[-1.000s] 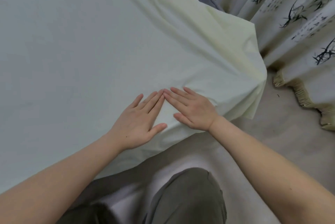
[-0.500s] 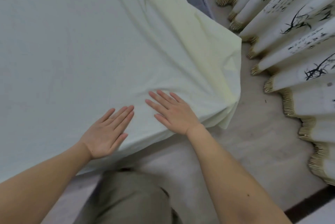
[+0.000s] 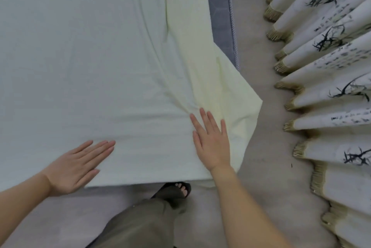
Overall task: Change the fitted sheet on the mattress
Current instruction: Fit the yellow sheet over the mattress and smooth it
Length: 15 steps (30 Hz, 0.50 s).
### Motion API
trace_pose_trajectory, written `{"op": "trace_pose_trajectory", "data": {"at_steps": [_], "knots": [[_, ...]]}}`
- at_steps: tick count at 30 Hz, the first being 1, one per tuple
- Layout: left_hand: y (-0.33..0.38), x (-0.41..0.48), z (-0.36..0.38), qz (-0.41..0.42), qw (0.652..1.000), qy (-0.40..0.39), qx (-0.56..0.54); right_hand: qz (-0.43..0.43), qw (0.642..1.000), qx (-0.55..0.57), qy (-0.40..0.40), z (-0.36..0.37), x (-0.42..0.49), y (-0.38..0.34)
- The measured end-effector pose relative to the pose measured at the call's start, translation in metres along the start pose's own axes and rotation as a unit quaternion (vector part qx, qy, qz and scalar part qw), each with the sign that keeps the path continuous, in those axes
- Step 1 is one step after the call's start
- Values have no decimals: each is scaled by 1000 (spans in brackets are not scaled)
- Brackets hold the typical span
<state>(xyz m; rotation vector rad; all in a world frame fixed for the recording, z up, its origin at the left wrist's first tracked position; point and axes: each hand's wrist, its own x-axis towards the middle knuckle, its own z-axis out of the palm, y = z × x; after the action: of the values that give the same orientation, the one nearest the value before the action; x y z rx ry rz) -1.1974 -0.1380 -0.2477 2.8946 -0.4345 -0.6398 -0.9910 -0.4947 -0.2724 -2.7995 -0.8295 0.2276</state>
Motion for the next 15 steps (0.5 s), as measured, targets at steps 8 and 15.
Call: {"op": "trace_pose_trajectory", "data": {"at_steps": [8, 15], "knots": [[124, 57, 4, -387, 896, 56, -208, 7, 997, 78, -8, -6, 5, 4], [140, 84, -7, -468, 868, -9, -168, -10, 997, 67, -24, 4, 6, 4]]}}
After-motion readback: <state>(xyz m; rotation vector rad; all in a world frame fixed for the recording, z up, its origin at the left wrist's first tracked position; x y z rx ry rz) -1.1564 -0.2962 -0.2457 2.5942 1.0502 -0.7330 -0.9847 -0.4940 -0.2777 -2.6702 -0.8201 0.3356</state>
